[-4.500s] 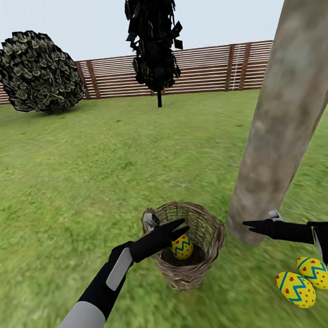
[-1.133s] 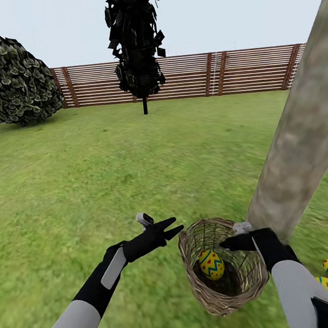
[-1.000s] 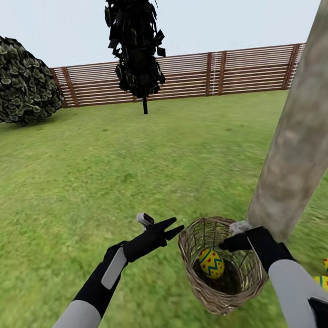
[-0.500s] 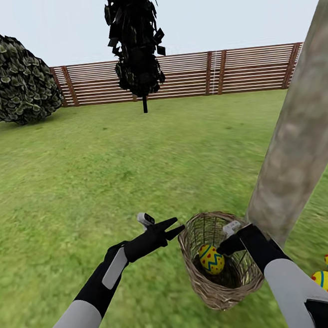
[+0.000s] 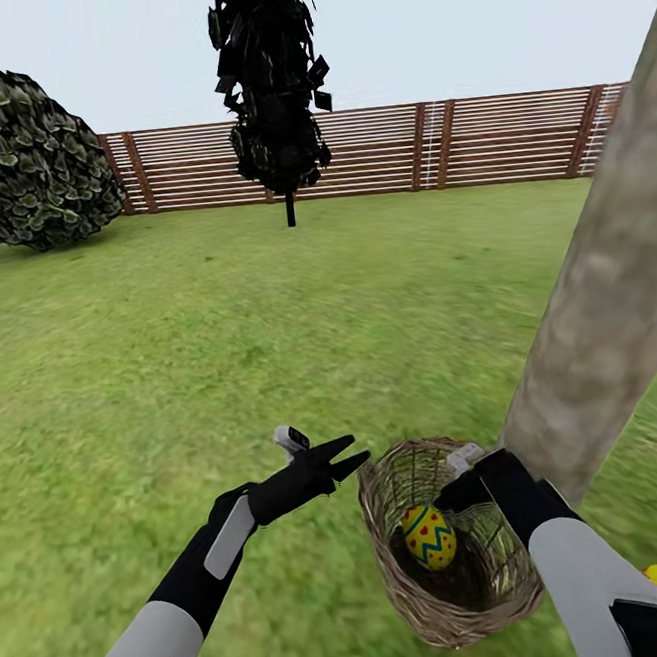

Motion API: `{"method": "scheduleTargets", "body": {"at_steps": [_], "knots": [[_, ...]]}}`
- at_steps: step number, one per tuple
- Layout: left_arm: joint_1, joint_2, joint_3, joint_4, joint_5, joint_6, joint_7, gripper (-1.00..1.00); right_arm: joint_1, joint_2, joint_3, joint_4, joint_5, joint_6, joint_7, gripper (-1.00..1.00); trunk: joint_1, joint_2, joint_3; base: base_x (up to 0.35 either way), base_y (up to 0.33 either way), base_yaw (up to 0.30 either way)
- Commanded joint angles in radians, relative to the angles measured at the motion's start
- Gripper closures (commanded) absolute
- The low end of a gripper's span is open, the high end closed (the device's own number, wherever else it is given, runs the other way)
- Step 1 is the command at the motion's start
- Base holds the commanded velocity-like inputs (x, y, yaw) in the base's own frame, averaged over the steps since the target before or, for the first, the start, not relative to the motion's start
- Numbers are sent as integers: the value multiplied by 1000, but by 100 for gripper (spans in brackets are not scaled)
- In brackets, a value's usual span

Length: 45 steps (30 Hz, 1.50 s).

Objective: Take the three Easter eggs out of the wicker basket on the lawn in the garden, then place them on the lawn next to a single tree (choose any tree) so that all three eggs are next to the same tree and none are left in the basket.

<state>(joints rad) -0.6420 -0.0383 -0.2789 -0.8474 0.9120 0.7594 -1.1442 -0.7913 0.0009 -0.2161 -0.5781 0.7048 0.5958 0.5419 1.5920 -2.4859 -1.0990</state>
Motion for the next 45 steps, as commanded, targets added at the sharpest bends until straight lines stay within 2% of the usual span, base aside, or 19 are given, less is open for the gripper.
{"method": "scheduleTargets", "body": {"at_steps": [1, 4, 6, 14, 18, 31, 38, 45], "knots": [[-1, 0, -2, 1, 7, 8, 0, -100, 0, 1, 28, -1, 22, 3, 9, -100, 0, 0, -1, 340, 0, 0], [-1, 0, -2, 1, 7, 7, -1, -100, 0, 1, 78, 0, 27, 16, 9, -100, 0, 0, -1, 334, 0, 0], [-1, 1, -2, 1, 7, 6, -2, -100, 0, 1, 97, 0, 28, 35, 9, -100, 0, 0, -1, 183, 0, 0], [-1, 3, -2, 0, 6, 6, -5, -100, 0, -1, 125, 44, 35, 54, 6, -100, 0, 0, -1, 24, 0, 0], [-1, 1, -4, 1, 5, 5, -5, -100, 0, -2, 128, 60, 40, 55, 6, -100, 8, -14, -7, 0, 0, 0], [-1, 0, -8, 1, 4, 4, -2, -100, -2, -5, 126, 64, 40, 41, 3, -100, 14, -17, -57, 0, 0, 0], [-1, -1, -9, 1, 4, 4, -2, -100, -2, -8, 125, 59, 34, 9, 4, -100, 17, -19, -85, 0, 0, 0], [-1, -2, -10, 1, 4, 4, -2, -100, 0, -7, 124, 67, 27, -60, 3, -100, 20, -20, -112, 0, 0, 0]]}}
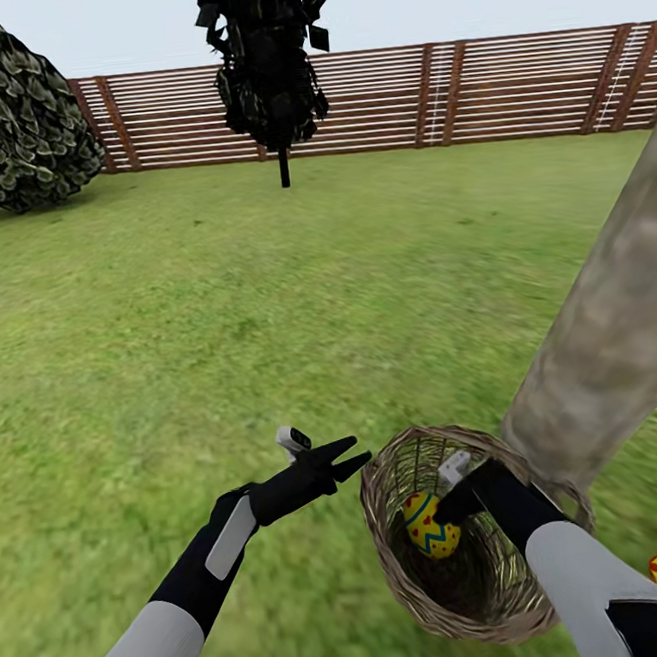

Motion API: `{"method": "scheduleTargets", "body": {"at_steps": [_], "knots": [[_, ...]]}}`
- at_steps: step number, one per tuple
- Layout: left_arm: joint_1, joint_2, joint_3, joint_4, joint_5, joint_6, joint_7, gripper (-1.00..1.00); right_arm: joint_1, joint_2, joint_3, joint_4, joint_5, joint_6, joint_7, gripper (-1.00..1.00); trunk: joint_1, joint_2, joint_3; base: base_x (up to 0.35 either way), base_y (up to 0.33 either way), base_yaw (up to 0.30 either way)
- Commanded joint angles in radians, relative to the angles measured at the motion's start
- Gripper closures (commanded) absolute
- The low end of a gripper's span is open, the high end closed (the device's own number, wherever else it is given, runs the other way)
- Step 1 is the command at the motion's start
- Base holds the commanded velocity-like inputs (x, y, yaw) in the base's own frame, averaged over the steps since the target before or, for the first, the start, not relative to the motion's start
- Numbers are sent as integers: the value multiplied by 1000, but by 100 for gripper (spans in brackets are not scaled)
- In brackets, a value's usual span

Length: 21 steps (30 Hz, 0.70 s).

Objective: Take the three Easter eggs out of the wicker basket on the lawn in the garden, then place them on the lawn next to a single tree (choose any tree) so that all three eggs are next to the same tree and none are left in the basket.

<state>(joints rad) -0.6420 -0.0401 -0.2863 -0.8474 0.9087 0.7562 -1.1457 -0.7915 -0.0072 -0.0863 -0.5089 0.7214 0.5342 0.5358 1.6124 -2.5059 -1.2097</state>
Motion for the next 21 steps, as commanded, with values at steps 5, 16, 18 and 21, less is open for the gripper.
{"method": "scheduleTargets", "body": {"at_steps": [5, 16, 18, 21], "knots": [[-1, 0, -2, 1, 7, 8, 0, -100, 0, 1, -7, 0, 9, -51, 9, -100, 2, -2, -20, 0, 0, 0], [-1, 0, -2, 1, 7, 8, 0, -100, 10, 8, -10, 1, 4, -156, -149, -100, 7, -4, -63, 0, 0, 0], [-1, 0, -2, 1, 7, 8, 0, -100, 11, 9, -10, 1, 4, -159, -165, -100, 8, -5, -71, 0, 0, 0], [-1, 0, -2, 1, 7, 8, 0, -100, 11, 9, -10, 1, 3, -161, -180, -100, 9, -5, -82, 0, 0, 0]]}}
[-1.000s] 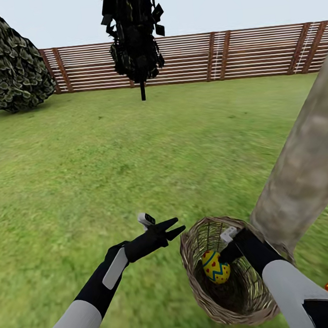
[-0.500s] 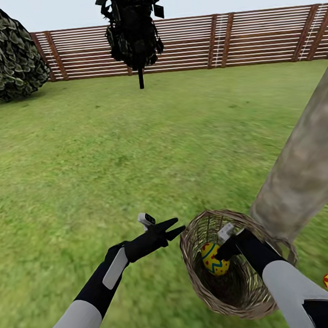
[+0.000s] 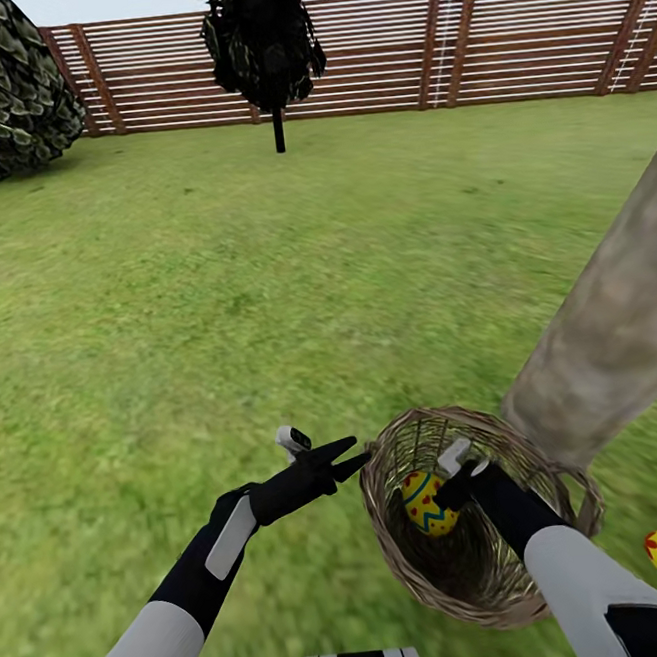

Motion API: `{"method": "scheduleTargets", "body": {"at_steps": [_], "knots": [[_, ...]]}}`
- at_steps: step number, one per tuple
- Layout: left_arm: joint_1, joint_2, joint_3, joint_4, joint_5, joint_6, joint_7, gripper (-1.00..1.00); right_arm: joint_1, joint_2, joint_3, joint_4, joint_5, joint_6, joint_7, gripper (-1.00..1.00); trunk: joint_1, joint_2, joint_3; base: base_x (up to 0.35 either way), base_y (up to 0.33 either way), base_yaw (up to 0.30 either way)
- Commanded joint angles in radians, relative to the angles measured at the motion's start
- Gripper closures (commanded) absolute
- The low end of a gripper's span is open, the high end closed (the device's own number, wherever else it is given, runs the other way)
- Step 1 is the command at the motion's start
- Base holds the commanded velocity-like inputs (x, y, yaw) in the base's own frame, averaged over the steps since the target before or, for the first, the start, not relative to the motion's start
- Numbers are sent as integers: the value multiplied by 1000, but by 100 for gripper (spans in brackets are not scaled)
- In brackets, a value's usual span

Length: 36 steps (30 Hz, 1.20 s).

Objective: Take the three Easter eggs out of the wicker basket on the lawn in the garden, then place them on the lawn next to a single tree (choose any tree) so that all three eggs are next to the same tree and none are left in the basket.

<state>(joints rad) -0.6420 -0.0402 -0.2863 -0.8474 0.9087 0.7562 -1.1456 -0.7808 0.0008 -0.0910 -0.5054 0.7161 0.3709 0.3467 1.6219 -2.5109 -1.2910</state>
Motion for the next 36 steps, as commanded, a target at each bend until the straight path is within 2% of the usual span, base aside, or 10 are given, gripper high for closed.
{"method": "scheduleTargets", "body": {"at_steps": [1, 10, 15, 18, 20, 22, 24, 26, 31, 36], "knots": [[-1, 0, -2, 1, 7, 8, 0, -100, 0, 1, -6, -2, 9, 2, 6, -100, 0, -1, -5, 0, 0, 0], [-1, 0, -2, 1, 7, 8, 1, -100, 0, 2, -11, -4, 8, 0, -33, -100, 4, -3, -40, 0, 0, 0], [-1, 1, -2, 1, 7, 8, 1, -100, 0, 1, -40, -6, 10, -25, -31, -100, 6, -4, -59, 0, 0, 0], [-1, 1, -2, 1, 7, 8, 1, -100, 0, 0, -42, -8, 10, -42, -28, -100, 8, -5, -70, 0, 0, 0], [-1, 0, -2, 1, 7, 8, 1, -100, 0, 1, -43, -13, 10, -46, -28, -100, 8, -5, -70, 0, 0, 0], [-12, 11, 9, 0, 19, 3, 8, -100, -4, -1, -46, -13, 11, -57, -16, -100, 8, -5, -70, 0, 0, 0], [-24, 0, 21, -11, 22, 3, 7, -100, -4, -1, -46, -12, 11, -61, -12, -100, 8, -5, -70, 0, 0, 0], [-35, -11, 13, -22, 21, 1, 5, -100, -4, -1, -46, -12, 10, -55, -19, -100, 8, -5, -70, 0, 0, 0], [-63, -36, 41, -50, 11, 0, 22, -100, -5, 0, -46, -13, 10, -53, -25, -100, 8, -5, -70, 0, 0, 0], [-87, -12, 70, -78, 14, 4, 50, -100, -5, 1, -46, -13, 10, -53, -26, -100, 8, -5, -70, 0, 0, 0]]}}
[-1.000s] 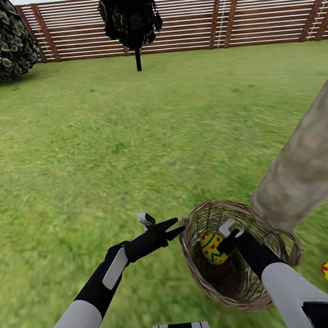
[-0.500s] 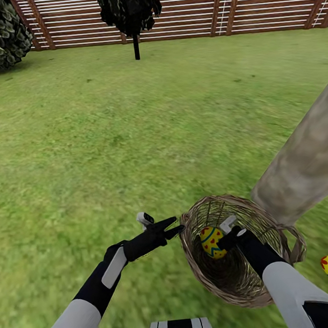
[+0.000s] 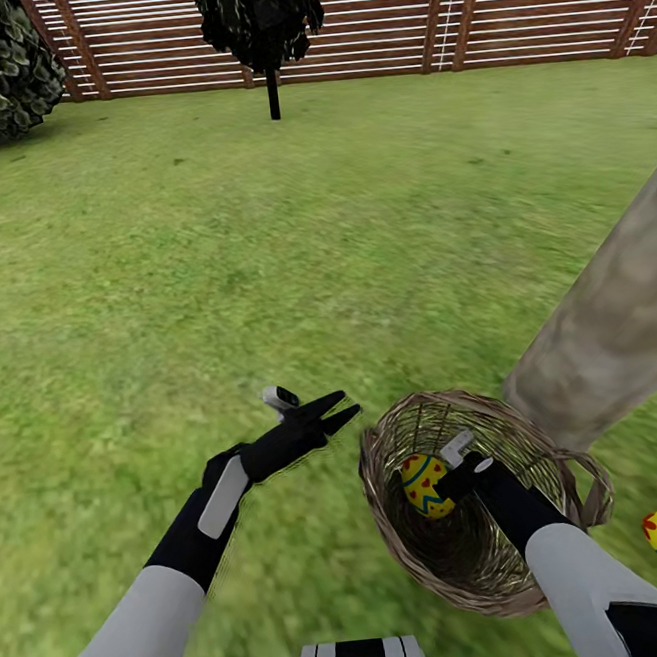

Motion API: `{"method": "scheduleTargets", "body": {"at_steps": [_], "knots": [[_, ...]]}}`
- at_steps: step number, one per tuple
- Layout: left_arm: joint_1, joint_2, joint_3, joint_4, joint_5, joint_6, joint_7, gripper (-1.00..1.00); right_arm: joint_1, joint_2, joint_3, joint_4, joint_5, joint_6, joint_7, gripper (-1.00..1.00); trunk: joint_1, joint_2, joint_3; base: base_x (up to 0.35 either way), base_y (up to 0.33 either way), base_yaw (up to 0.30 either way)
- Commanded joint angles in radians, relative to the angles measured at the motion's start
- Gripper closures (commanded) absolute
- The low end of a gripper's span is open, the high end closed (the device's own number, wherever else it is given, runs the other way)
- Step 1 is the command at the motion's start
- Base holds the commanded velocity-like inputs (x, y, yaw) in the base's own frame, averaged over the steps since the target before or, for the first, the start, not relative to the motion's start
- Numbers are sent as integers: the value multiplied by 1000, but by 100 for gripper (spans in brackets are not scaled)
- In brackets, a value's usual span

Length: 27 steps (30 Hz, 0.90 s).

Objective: Take the three Easter eggs out of the wicker basket on the lawn in the garden, then place them on the lawn next to a single tree (choose any tree) so that all three eggs are next to the same tree and none are left in the basket.

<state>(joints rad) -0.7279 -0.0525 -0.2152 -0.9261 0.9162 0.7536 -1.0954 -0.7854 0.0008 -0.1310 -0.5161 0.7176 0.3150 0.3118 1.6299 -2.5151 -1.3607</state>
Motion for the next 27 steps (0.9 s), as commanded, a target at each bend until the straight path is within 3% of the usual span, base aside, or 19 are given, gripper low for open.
{"method": "scheduleTargets", "body": {"at_steps": [1, 12, 13, 14, 15, 17, 22, 27], "knots": [[-5, 6, 4, -5, 8, 8, 6, -100, 0, 1, -5, -2, 9, 3, 9, -100, 0, 0, -1, 0, 0, 0], [-18, 68, 66, -67, 5, 14, 67, -100, 0, 1, -5, -2, 8, 3, 14, -100, 0, 0, -1, 0, 0, 0], [-18, 270, 346, -143, 6, 14, 346, -100, 0, 1, -5, -2, 8, 3, 14, -100, 0, 0, -1, 0, 0, 0], [-18, 283, 348, -143, 6, 14, 347, -100, 0, 1, -5, -2, 8, 3, 15, -100, 0, 0, -1, 0, 0, 0], [-18, 315, 354, -140, 6, 11, 349, -100, 0, 2, -5, -1, 8, 4, 24, -100, 0, 0, -1, 0, 0, 0], [-18, 327, 355, -136, 7, 6, 349, -100, 0, 1, -5, -2, 8, 4, 56, -100, 0, 0, -1, 0, 0, 0], [-18, 328, 351, -142, 8, 3, 345, -100, 0, -3, -7, -5, 8, 6, 210, -100, 0, 0, -1, 0, 0, 0], [-15, 325, 352, -149, 11, -4, 339, -100, 0, -3, -7, -12, 8, 6, 250, -100, 0, 0, -1, 0, 0, 0]]}}
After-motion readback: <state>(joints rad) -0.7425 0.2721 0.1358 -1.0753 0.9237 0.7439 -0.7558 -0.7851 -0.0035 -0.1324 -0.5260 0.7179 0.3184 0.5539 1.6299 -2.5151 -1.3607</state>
